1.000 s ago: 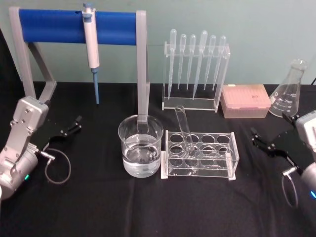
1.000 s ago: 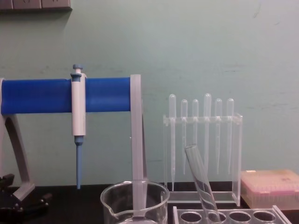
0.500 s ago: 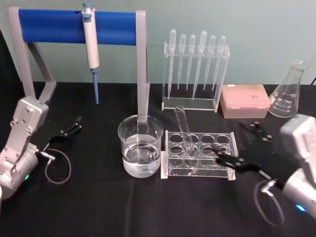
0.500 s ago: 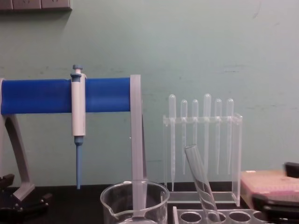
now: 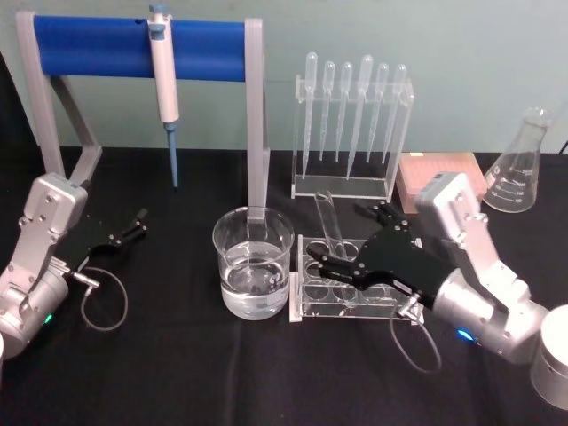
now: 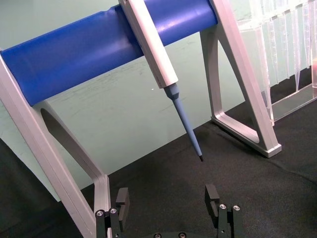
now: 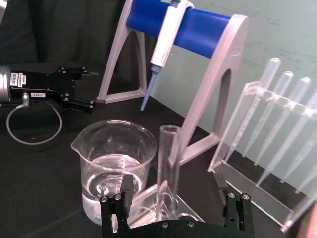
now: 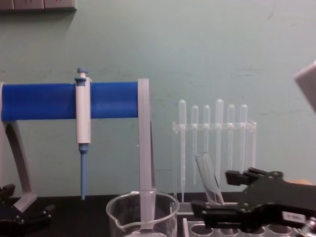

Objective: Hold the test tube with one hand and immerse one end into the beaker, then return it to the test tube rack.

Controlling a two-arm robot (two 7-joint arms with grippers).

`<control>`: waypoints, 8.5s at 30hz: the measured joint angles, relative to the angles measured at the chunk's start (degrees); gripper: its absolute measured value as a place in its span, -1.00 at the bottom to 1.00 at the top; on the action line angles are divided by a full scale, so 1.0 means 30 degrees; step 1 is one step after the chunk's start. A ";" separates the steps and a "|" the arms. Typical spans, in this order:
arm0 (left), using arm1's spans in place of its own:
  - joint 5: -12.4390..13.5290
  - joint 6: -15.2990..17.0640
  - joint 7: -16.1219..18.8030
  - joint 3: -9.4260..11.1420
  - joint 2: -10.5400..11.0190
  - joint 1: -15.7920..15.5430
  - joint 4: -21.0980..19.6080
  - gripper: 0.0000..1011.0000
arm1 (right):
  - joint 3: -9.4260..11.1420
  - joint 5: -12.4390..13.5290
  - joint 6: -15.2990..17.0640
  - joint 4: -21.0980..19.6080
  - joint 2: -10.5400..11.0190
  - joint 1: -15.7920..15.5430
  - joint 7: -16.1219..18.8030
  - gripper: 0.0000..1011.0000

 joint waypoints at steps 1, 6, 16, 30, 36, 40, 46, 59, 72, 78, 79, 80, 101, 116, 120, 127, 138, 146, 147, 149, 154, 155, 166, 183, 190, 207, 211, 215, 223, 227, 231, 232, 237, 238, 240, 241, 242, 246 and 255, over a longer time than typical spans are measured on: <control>0.0001 0.0000 -0.0001 0.0001 0.0000 0.0000 0.0000 0.98 | 0.0000 0.0000 0.0000 0.0000 0.0000 0.0000 0.0000 0.98; 0.0000 0.0000 0.0000 0.0001 0.0000 0.0000 -0.0001 0.98 | -0.0225 -0.0431 0.0294 0.0610 -0.0697 0.0642 0.0313 0.92; 0.0001 0.0000 0.0000 0.0000 0.0000 0.0000 0.0000 0.98 | 0.0001 -0.0811 0.0676 0.0768 -0.1283 0.0596 0.0421 0.45; 0.0001 0.0000 0.0000 0.0001 0.0000 0.0001 0.0000 0.98 | 0.0625 -0.1223 0.0854 0.0641 -0.1699 0.0092 0.0650 -0.43; 0.0001 0.0000 0.0000 0.0000 0.0000 0.0000 0.0000 0.98 | 0.1394 -0.1045 0.0684 -0.0149 -0.1766 -0.0575 0.0645 -0.55; 0.0001 0.0000 0.0000 0.0001 0.0000 -0.0001 0.0000 0.98 | 0.2127 -0.0560 0.0470 -0.0898 -0.1875 -0.1153 0.0573 -0.55; 0.0001 0.0000 0.0000 0.0001 0.0000 -0.0001 0.0000 0.98 | 0.3658 0.0714 0.0254 -0.2527 -0.2371 -0.2140 0.0385 -0.55; 0.0000 0.0000 0.0001 0.0001 0.0000 -0.0001 0.0000 0.98 | 0.4172 0.1094 0.0496 -0.3221 -0.2670 -0.2469 0.0184 -0.55; 0.0001 0.0000 -0.0001 0.0001 0.0000 0.0001 0.0000 0.98 | 0.4166 0.1108 0.0444 -0.3237 -0.2650 -0.2464 0.0183 -0.55; 0.0001 0.0001 0.0000 0.0000 0.0000 0.0001 0.0000 0.98 | 0.4165 0.1108 0.0434 -0.3237 -0.2642 -0.2465 0.0184 -0.55; 0.0001 0.0000 0.0000 0.0001 0.0000 0.0001 0.0000 0.98 | 0.4166 0.1108 0.0432 -0.3236 -0.2640 -0.2464 0.0183 -0.55; 0.0000 0.0000 0.0000 0.0000 0.0000 -0.0001 0.0000 0.98 | 0.4166 0.1108 0.0431 -0.3237 -0.2640 -0.2464 0.0183 -0.55; 0.0001 0.0000 0.0000 0.0001 0.0000 0.0000 0.0000 0.98 | 0.4165 0.1106 0.0411 -0.3237 -0.2640 -0.2465 0.0184 -0.55; 0.0001 0.0000 0.0000 0.0001 0.0000 -0.0001 -0.0001 0.98 | 0.4165 0.1106 0.0412 -0.3235 -0.2639 -0.2464 0.0185 -0.55; 0.0001 0.0000 0.0000 0.0001 0.0000 0.0000 0.0000 0.98 | 0.4165 0.1106 0.0412 -0.3235 -0.2639 -0.2465 0.0184 -0.55; 0.0001 0.0000 0.0000 0.0000 0.0000 0.0000 0.0000 0.98 | 0.4165 0.1106 0.0411 -0.3236 -0.2640 -0.2465 0.0185 -0.55; 0.0000 0.0000 -0.0001 0.0001 0.0000 0.0000 0.0000 0.98 | 0.4165 0.1106 0.0413 -0.3235 -0.2639 -0.2465 0.0184 -0.56; 0.0001 0.0000 0.0000 0.0001 0.0000 0.0000 0.0000 0.98 | 0.4165 0.1106 0.0413 -0.3235 -0.2640 -0.2464 0.0184 -0.55; 0.0001 0.0000 0.0000 0.0001 0.0000 -0.0001 0.0000 0.98 | 0.4165 0.1106 0.0413 -0.3236 -0.2639 -0.2465 0.0184 -0.55; 0.0000 0.0000 0.0000 0.0001 0.0000 0.0000 0.0000 0.98 | 0.4165 0.1106 0.0413 -0.3236 -0.2640 -0.2465 0.0184 -0.55; 0.0001 0.0000 0.0000 0.0001 0.0000 0.0000 0.0000 0.98 | 0.4165 0.1106 0.0413 -0.3235 -0.2640 -0.2465 0.0184 -0.55; 0.0000 0.0000 0.0000 0.0000 0.0000 0.0000 -0.0001 0.98 | 0.4165 0.1106 0.0413 -0.3235 -0.2639 -0.2466 0.0184 -0.55; 0.0001 0.0000 0.0000 0.0001 0.0000 0.0001 0.0000 0.98 | 0.4165 0.1106 0.0413 -0.3235 -0.2639 -0.2464 0.0184 -0.55; 0.0000 0.0001 0.0000 0.0001 0.0000 0.0000 -0.0001 0.98 | 0.4165 0.1106 0.0413 -0.3234 -0.2640 -0.2464 0.0184 -0.55; 0.0001 0.0000 0.0001 0.0000 0.0000 0.0000 0.0000 0.98 | 0.4071 0.1033 0.0584 -0.3415 -0.2810 -0.2176 0.0234 -0.55; 0.0001 0.0000 0.0000 0.0001 0.0000 0.0000 -0.0002 0.98 | 0.1029 0.0363 0.0792 -0.0226 -0.5364 0.1803 0.1184 -0.55; 0.0001 0.0001 0.0001 0.0001 0.0000 0.0000 0.0000 0.98 | 0.0603 0.0128 0.0486 0.1017 -0.5751 0.2160 0.1296 -0.55; 0.0000 0.0000 0.0000 0.0000 0.0000 0.0000 -0.0001 0.98 | 0.0325 -0.0062 -0.0078 0.2260 -0.5997 0.2226 0.1453 -0.55; 0.0000 0.0001 0.0000 0.0002 0.0000 -0.0001 0.0000 0.98 | 0.0013 -0.0344 -0.1262 0.4093 -0.6260 0.1948 0.1900 -0.55; 0.0001 0.0000 0.0000 0.0001 0.0000 0.0000 0.0000 0.98 | -0.0005 -0.0452 -0.1478 0.4385 -0.6294 0.1765 0.1978 -0.55; 0.0001 0.0000 0.0001 0.0001 0.0000 0.0000 0.0001 0.98 | 0.0026 -0.0509 -0.1494 0.4371 -0.6298 0.1663 0.1984 -0.55; 0.0000 0.0000 0.0000 0.0001 0.0000 0.0000 0.0000 0.98 | 0.0027 -0.0510 -0.1494 0.4367 -0.6297 0.1663 0.1984 -0.55; 0.0001 0.0000 0.0000 0.0001 0.0000 -0.0001 0.0000 0.98 | 0.0026 -0.0503 -0.1494 0.4360 -0.6298 0.1675 0.1984 -0.55; 0.0000 0.0000 0.0000 0.0001 0.0000 0.0001 0.0000 0.98 | 0.0025 -0.0501 -0.1494 0.4356 -0.6298 0.1682 0.1985 -0.55; 0.0001 0.0000 0.0000 0.0001 0.0000 0.0000 0.0000 0.98 | 0.0023 -0.0500 -0.1494 0.4351 -0.6298 0.1692 0.1984 -0.55; 0.0000 0.0000 0.0000 0.0001 0.0000 0.0000 0.0000 0.98 | 0.0022 -0.0499 -0.1493 0.4348 -0.6298 0.1697 0.1984 -0.55; 0.0001 0.0001 0.0000 0.0001 0.0000 0.0000 0.0000 0.98 | 0.0020 -0.0497 -0.1493 0.4344 -0.6298 0.1703 0.1983 -0.55; 0.0001 0.0000 0.0000 0.0001 0.0000 0.0000 0.0000 0.98 | 0.0019 -0.0494 -0.1489 0.4339 -0.6298 0.1711 0.1982 -0.55; 0.0001 0.0000 -0.0001 0.0001 -0.0001 0.0000 -0.0001 0.98 | 0.0017 -0.0484 -0.1474 0.4332 -0.6299 0.1726 0.1971 -0.55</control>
